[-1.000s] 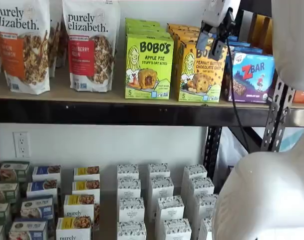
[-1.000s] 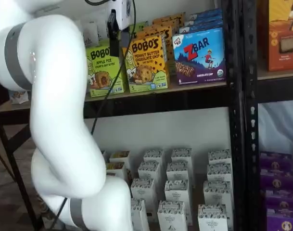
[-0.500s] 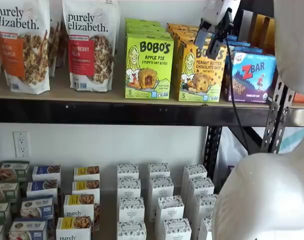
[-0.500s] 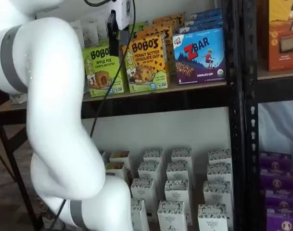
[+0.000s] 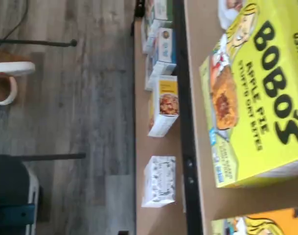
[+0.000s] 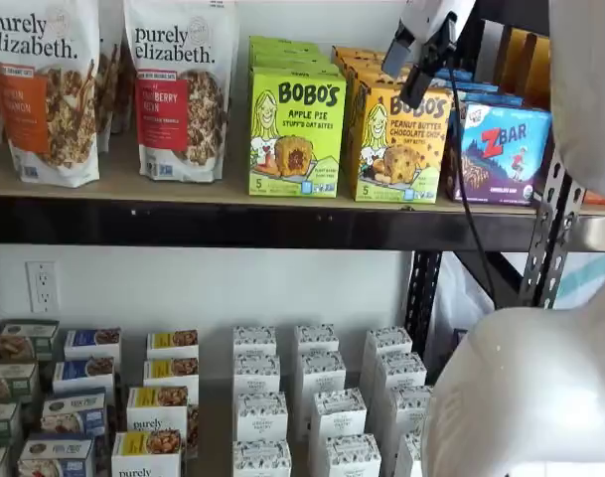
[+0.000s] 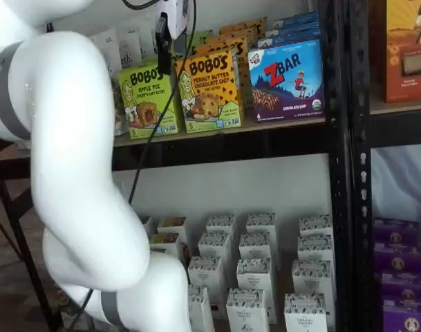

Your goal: Pick up the orange box on the top shelf, the fifth box from the left

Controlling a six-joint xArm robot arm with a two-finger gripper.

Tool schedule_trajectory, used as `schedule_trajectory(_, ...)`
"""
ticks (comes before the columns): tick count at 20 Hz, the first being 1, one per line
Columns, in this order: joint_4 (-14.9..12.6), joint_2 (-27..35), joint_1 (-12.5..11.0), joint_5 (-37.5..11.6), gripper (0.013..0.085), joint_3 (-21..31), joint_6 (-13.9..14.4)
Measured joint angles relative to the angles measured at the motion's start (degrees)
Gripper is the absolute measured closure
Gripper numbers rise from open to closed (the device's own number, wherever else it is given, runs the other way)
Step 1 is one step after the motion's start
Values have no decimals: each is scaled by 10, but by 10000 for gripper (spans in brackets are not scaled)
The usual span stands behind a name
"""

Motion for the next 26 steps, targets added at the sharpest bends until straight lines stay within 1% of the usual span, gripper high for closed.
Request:
schedule_trajectory(3,8,7,-5,-12,130,-6,-3)
schedule_trajectory(5,8,12,-4,-23,130,-9,-3)
schedule_trajectory(13,-2,24,18,-74,130,-6,8)
schedule_trajectory(18,-8,32,30,-96,130,-3,15)
schedule_trajectory(26,-21,45,42,-129,130,5,16)
